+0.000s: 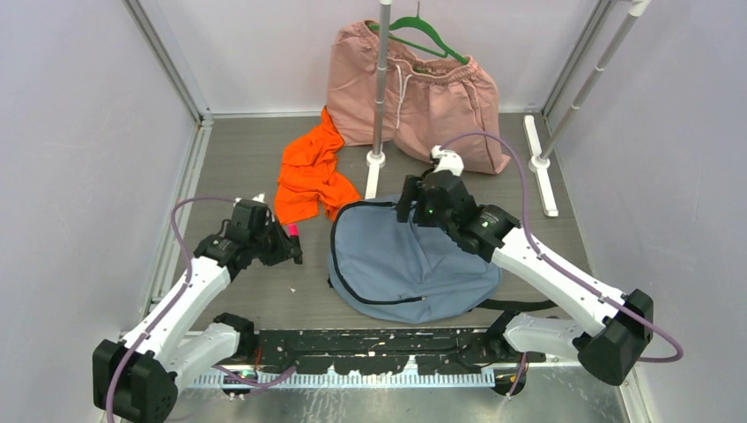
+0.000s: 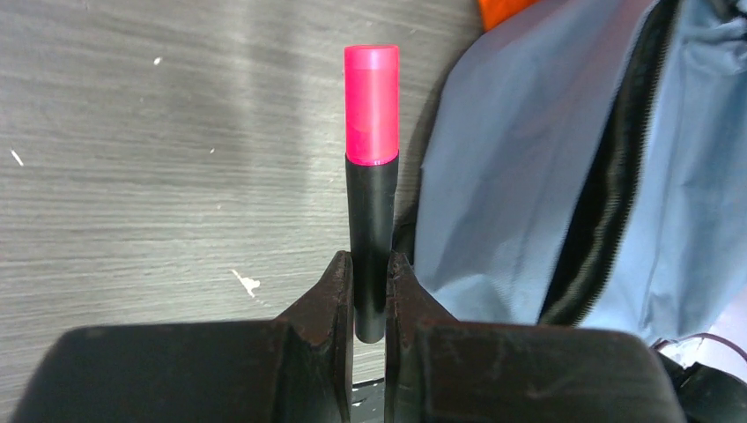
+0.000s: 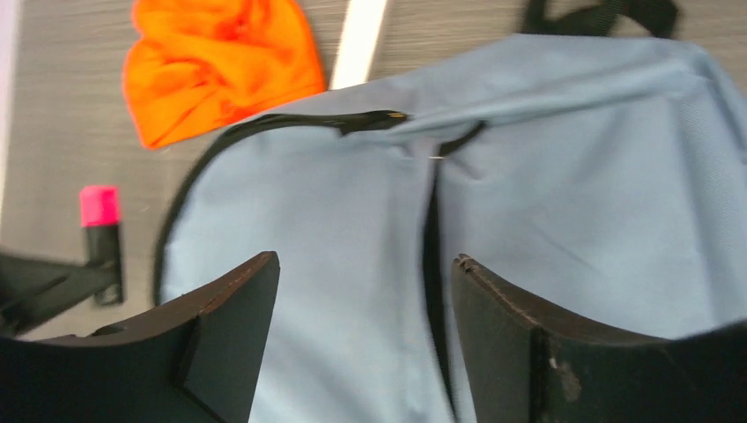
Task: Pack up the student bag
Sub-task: Place the stationery at the center of the board.
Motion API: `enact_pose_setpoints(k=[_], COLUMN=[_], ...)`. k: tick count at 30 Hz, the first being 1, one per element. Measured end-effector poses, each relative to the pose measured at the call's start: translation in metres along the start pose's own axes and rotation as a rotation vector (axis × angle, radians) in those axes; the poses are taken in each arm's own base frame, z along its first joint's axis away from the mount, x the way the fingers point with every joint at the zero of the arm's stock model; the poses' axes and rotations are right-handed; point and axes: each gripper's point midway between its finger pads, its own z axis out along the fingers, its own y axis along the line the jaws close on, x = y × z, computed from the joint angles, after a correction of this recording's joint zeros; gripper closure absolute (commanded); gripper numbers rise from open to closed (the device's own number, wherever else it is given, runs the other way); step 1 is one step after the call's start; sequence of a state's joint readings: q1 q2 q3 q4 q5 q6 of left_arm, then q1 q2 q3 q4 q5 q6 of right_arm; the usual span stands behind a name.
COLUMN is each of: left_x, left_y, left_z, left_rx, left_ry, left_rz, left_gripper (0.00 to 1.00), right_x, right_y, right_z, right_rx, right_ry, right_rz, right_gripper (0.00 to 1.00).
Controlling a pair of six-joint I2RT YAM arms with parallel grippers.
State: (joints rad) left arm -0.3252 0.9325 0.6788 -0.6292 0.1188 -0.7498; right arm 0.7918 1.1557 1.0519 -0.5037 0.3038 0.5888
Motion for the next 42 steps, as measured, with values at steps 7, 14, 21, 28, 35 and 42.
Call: enact_pose_setpoints(k=[7, 14, 21, 28, 35, 42], left_x=[0.017, 0.02, 0.017, -0.019, 0.006, 0.023], left_y=[0.017, 0.022, 0.019, -0.038, -0.125, -0.146], left_z=[0.009, 0.017, 0.018, -0.01, -0.017, 0.004], left_rx=[-0.042, -0.064, -0.072, 0.065, 0.267, 0.321], left_ry=[0.04, 0.06, 0.065, -0.025, 0.053, 0.155], left_rz=[-0.008, -0.014, -0.018, 0.049, 0.191, 0.167], left_gripper=[1.0, 0.86, 0.42, 0.41, 0.41, 0.41], right_x=[0.027, 0.042, 0.089, 0.123, 0.132, 0.106], right_y=[-0.067, -0.07, -0.047, -0.021, -0.024, -0.045], right_z=[0.012, 0.02, 0.044, 0.05, 0.061, 0.043], right_rx=[0.193, 0.193, 0.08, -0.032, 0.009, 0.11], right_ry=[0.073, 0.136, 0.361, 0.525, 0.564, 0.449], right_rz=[0.093, 0.126, 0.141, 0.09, 0.074, -0.001], right_gripper=[0.86, 0.99, 0.99, 0.95, 0.86, 0.68])
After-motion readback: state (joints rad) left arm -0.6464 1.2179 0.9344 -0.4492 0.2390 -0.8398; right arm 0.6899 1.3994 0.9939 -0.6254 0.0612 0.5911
